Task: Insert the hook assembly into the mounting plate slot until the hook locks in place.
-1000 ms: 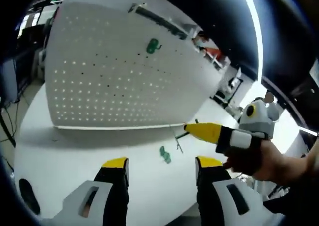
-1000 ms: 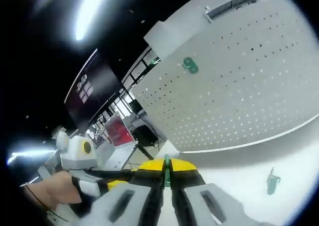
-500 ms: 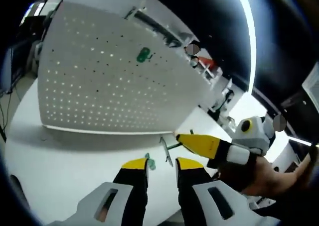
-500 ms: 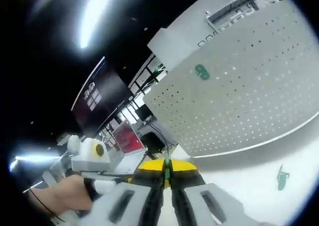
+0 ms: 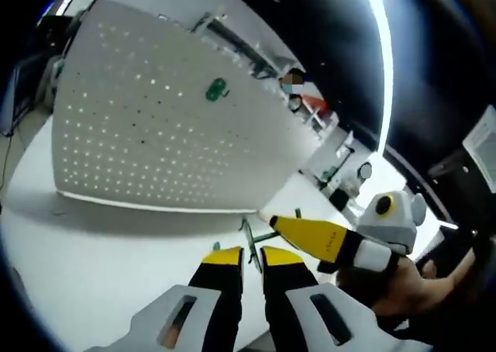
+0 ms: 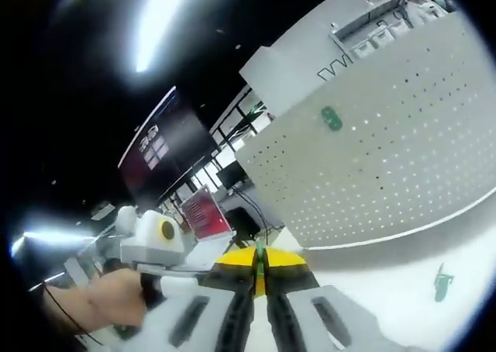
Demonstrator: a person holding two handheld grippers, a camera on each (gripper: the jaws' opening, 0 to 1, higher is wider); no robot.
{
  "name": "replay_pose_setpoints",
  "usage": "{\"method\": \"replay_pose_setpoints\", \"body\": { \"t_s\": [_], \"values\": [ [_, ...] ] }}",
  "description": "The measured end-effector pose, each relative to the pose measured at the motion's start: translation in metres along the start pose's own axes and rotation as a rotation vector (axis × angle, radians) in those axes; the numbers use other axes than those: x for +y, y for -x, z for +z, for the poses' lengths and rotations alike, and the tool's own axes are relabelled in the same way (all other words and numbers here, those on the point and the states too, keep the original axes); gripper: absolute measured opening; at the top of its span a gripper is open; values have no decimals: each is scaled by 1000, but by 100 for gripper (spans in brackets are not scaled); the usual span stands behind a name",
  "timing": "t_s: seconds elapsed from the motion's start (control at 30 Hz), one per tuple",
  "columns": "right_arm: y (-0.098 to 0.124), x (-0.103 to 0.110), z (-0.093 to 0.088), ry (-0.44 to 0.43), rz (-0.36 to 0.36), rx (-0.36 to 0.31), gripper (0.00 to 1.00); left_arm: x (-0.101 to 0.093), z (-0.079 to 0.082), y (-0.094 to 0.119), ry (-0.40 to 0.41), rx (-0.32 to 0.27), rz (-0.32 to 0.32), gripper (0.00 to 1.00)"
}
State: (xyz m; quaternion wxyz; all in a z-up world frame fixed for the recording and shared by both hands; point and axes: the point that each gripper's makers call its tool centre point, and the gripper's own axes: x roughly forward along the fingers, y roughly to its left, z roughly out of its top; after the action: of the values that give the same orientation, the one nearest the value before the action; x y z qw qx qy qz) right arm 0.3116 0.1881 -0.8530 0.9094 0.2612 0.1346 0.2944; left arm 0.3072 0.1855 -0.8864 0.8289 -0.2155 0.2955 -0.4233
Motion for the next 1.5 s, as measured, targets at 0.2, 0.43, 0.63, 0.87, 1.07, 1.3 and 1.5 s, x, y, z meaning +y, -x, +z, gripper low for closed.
{"method": "replay_pose_setpoints", "body": {
  "t_s": [0.2,0.43,0.63,0.87,1.07,1.3,1.5],
  "values": [
    [1,3,-2,53,0,7,0,0,-1,1,18,-8,-8,4],
    [-1,2,-10,46,12,41,1,8,-3,3,-4,-15,32,2],
    [-3,7,-10,50,29,67,3,11,-1,6,-13,-29,45,1],
    [13,6,9,-1,53,55,11,15,7,14,-118,-58,89,1],
    [15,3,3,-46,62,91,11,11,14,12,-202,-69,114,1],
    [8,12,-4,-25,68,103,11,2,14,7,-292,-58,112,1],
    [4,15,1,-53,80,98,9,-9,21,10,-428,-104,106,1]
  ]
}}
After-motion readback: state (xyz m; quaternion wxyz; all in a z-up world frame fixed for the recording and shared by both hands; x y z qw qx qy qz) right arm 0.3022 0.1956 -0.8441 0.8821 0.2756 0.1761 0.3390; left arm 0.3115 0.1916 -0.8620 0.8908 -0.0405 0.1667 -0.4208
